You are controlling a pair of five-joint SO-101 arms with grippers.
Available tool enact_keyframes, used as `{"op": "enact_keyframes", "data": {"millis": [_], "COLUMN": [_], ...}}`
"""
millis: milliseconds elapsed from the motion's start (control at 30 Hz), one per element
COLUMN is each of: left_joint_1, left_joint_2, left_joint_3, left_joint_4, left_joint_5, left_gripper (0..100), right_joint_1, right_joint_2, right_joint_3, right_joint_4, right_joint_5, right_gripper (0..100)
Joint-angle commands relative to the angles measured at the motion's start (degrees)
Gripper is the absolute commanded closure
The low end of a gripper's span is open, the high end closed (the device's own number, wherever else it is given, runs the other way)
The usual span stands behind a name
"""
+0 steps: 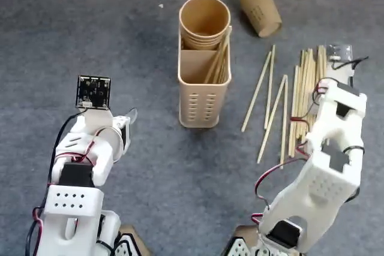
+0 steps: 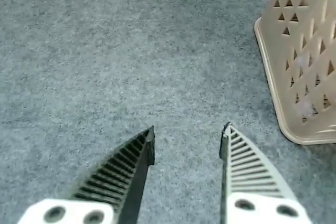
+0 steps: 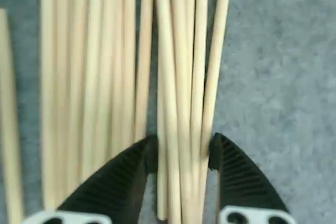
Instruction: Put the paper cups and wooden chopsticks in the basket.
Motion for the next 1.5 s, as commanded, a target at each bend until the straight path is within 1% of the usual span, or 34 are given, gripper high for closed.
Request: {"op": "enact_keyframes", "data": {"millis": [0, 100, 200, 233, 467, 600, 700, 800, 867, 1000, 1133, 1300, 1467], "left_joint_1": [0.22, 0.22, 0.22, 0.22, 0.22, 0.22, 0.22, 0.22, 0.22, 0.22, 0.22, 0.22, 0.22], "left_joint_2": [0.13, 0.13, 0.13, 0.13, 0.13, 0.13, 0.13, 0.13, 0.13, 0.13, 0.13, 0.13, 0.13], "left_joint_3": [-1.10, -1.10, -1.10, -1.10, -1.10, -1.10, -1.10, -1.10, -1.10, -1.10, -1.10, -1.10, -1.10], "left_joint_4": [-1.14, -1.14, -1.14, -1.14, -1.14, -1.14, -1.14, -1.14, -1.14, -1.14, -1.05, -1.14, -1.14], "left_joint_5": [-0.44, -0.44, -0.44, -0.44, -0.44, -0.44, -0.44, -0.44, -0.35, -0.35, -0.35, -0.35, -0.35], "left_gripper": [80, 80, 80, 80, 80, 80, 80, 80, 80, 80, 80, 80, 80], "right_joint_1": [0.75, 0.84, 1.71, 2.15, 2.15, 0.13, -0.92, -0.75, -0.48, 0.04, 1.19, 2.68, 4.97], "right_joint_2": [3.38, 6.11, 6.46, 6.02, -4.53, -9.80, -12.00, -11.74, -10.59, -7.34, -5.49, -3.03, -3.03], "right_joint_3": [-5.23, -6.64, -6.90, -6.99, -6.29, -2.42, 0.40, 2.15, 2.24, 2.07, 2.07, 2.07, 2.07], "right_joint_4": [0.31, 0.31, 0.31, 0.31, 0.48, 6.64, 8.31, 8.13, 8.13, 7.78, 2.42, -0.84, -1.36], "right_joint_5": [0.35, 0.26, -0.70, -1.76, -2.90, -0.88, 0.26, 0.26, 0.35, 0.35, 0.00, 0.18, 0.26], "right_gripper": [82.6, 86.4, 97.1, 99.1, 97.1, 96.4, 89.4, 81.6, 78.9, 78.7, 78.7, 78.7, 78.7]}}
